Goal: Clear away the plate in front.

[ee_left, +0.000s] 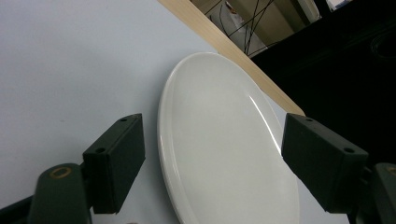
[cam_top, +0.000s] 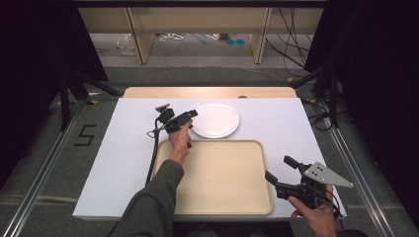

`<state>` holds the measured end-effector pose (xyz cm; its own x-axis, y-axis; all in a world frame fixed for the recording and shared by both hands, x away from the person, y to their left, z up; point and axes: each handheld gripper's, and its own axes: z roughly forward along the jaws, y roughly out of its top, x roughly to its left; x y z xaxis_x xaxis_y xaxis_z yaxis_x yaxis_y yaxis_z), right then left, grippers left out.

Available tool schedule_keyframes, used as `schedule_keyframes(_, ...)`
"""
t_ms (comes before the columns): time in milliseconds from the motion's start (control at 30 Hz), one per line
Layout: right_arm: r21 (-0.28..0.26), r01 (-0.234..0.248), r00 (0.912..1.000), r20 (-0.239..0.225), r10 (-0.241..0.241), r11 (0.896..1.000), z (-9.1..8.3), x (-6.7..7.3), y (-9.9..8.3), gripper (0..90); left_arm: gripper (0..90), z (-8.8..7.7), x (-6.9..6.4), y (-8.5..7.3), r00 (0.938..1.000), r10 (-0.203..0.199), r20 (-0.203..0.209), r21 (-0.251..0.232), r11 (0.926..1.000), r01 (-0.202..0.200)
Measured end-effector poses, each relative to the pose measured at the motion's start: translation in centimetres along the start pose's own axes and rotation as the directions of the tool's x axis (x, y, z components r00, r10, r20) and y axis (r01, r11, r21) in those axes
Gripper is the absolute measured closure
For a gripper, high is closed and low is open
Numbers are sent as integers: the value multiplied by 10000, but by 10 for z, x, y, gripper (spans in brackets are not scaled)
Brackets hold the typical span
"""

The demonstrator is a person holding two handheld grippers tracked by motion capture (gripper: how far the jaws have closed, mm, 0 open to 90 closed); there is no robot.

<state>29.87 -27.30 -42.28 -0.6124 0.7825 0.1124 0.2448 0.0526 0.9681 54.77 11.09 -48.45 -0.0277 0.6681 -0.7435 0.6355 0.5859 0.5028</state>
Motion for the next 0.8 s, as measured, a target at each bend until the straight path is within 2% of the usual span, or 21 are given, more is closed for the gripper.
schedule_keyframes(33, 334, 118, 9998, 134, -122, 9994, -3, 0, 1, 163, 210, 1, 0, -1, 10000, -19, -5, -7, 10000, 19)
schedule_keyframes(67, 401, 134, 9998, 123, -139, 9991, -3, -1, 1, 163, 211, 2, 1, -1, 10000, -66, 31, -35, 10000, 66)
schedule_keyframes(133, 299, 267, 9995, 154, -271, 9992, -3, -1, 2, 163, 212, 2, 0, -1, 9998, -165, 86, -37, 9999, 166)
schedule_keyframes(167, -26, 50, 10000, 18, -50, 10000, 0, 0, 0, 163, 214, 2, -1, -2, 9999, -141, 89, -45, 9999, 142)
schedule_keyframes(400, 106, -32, 10000, 6, 32, 9999, -2, 0, 1, 164, 219, 6, -2, -5, 9989, -475, -16, -136, 9988, 474)
schedule_keyframes(600, 66, -44, 10000, -39, 45, 10000, -1, 0, 1, 163, 222, 8, -1, -8, 9984, -534, -180, -173, 9984, 531)
schedule_keyframes(800, 80, -11, 10000, 0, 11, 10000, -2, 0, 1, 164, 233, 10, 0, -11, 9972, -741, -85, -285, 9969, 738)
